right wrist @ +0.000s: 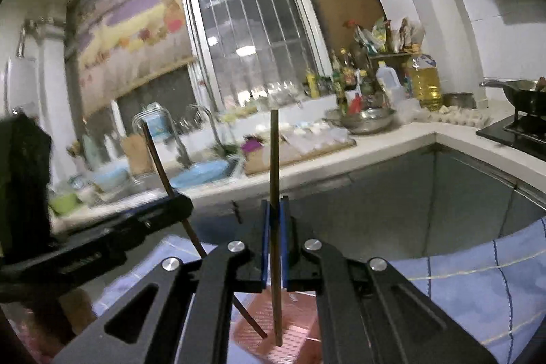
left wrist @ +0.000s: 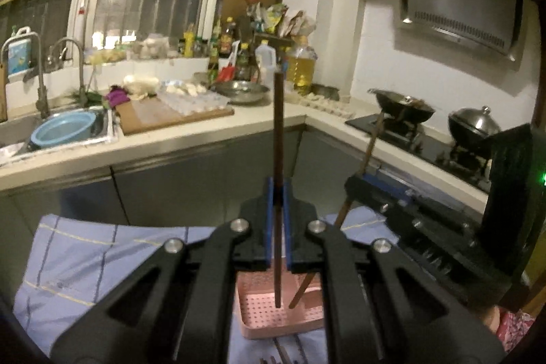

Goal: Organize utensils
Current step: 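Lift the chopstick with the right gripper and drop it into the pink holder, then return the right gripper to the chopsticks and close on another one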

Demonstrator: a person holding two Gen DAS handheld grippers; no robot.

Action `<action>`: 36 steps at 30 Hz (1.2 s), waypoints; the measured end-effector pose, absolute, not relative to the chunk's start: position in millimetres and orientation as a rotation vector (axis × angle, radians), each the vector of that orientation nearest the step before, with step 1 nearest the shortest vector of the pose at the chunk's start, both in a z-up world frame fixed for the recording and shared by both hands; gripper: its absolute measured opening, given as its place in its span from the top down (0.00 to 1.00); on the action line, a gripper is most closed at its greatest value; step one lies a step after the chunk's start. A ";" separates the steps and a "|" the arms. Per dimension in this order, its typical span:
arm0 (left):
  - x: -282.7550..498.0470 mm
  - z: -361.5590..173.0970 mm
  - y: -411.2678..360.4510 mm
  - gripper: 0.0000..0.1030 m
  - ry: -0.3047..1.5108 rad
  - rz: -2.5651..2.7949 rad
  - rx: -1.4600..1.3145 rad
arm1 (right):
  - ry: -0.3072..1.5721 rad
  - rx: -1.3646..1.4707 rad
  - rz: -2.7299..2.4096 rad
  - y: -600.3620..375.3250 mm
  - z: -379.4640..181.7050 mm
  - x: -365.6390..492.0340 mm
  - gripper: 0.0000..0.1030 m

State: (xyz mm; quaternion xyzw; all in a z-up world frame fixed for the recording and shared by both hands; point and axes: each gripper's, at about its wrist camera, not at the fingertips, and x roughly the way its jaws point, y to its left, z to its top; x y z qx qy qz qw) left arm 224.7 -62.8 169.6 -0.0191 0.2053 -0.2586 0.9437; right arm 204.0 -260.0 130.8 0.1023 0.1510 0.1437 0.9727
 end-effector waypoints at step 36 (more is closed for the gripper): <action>53.2 -43.4 -3.6 0.62 0.920 -0.520 -0.024 | 0.874 0.130 0.269 -180.4 -63.8 8.8 0.62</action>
